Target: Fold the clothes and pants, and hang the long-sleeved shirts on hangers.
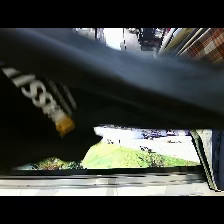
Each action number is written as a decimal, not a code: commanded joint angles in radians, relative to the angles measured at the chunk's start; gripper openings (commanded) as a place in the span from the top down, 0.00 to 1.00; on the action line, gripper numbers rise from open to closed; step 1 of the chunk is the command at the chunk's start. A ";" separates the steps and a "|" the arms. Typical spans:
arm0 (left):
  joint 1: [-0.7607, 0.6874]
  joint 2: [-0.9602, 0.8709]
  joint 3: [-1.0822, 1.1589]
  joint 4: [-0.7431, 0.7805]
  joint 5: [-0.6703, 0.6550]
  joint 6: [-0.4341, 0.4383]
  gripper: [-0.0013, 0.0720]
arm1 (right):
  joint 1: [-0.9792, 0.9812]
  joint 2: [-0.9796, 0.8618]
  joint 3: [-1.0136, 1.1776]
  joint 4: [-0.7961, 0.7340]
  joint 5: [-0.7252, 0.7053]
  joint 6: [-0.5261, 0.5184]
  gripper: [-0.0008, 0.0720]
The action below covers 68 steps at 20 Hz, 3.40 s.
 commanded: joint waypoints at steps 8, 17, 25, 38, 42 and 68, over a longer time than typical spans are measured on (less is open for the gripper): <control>-0.666 -0.331 -0.293 1.198 -0.034 -0.051 0.98 | 0.090 -0.694 -0.165 0.096 0.342 0.024 0.96; -0.716 -0.861 -0.427 1.199 0.359 -0.031 0.98 | 0.206 -1.297 -0.328 -0.031 -0.298 0.063 0.97; -0.692 -0.795 -0.425 1.204 0.320 -0.027 0.98 | 0.206 -1.258 -0.276 -0.030 -0.139 0.063 0.97; -0.691 -0.832 -0.425 1.544 -0.145 -0.170 0.95 | 0.228 -1.271 -0.262 -0.122 0.340 0.119 0.91; -0.654 -0.795 -0.427 1.619 -0.283 -0.166 0.41 | 0.142 -1.250 -0.268 -0.227 0.509 0.176 0.22; -0.771 -0.156 -1.505 1.580 0.158 -0.177 0.83 | -0.142 -1.054 -0.971 0.032 0.342 -0.231 0.55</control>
